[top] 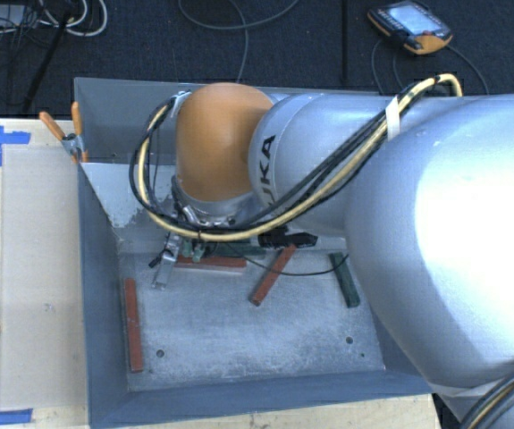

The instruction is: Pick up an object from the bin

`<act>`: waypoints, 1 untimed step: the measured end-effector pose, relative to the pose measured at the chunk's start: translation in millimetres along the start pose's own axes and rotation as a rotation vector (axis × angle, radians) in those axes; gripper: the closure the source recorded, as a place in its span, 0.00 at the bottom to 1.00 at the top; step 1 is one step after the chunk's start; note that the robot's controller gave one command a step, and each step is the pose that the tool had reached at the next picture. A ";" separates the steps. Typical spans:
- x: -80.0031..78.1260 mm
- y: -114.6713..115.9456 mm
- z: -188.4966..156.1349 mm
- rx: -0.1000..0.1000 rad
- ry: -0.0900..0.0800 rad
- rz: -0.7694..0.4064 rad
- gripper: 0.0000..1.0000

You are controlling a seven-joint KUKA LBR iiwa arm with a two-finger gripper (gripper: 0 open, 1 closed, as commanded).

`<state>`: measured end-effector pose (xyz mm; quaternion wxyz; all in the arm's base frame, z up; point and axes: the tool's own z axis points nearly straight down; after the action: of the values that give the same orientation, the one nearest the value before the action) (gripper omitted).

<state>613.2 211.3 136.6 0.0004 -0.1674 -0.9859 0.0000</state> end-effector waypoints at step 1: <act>-5.5 -16.4 15.7 0.001 0.001 0.113 0.00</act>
Offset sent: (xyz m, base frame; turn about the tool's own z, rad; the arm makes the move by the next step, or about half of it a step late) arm 0.0086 -0.0634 -0.0666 -0.0854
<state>613.0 194.0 120.8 0.0009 -0.2228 -0.9749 0.0006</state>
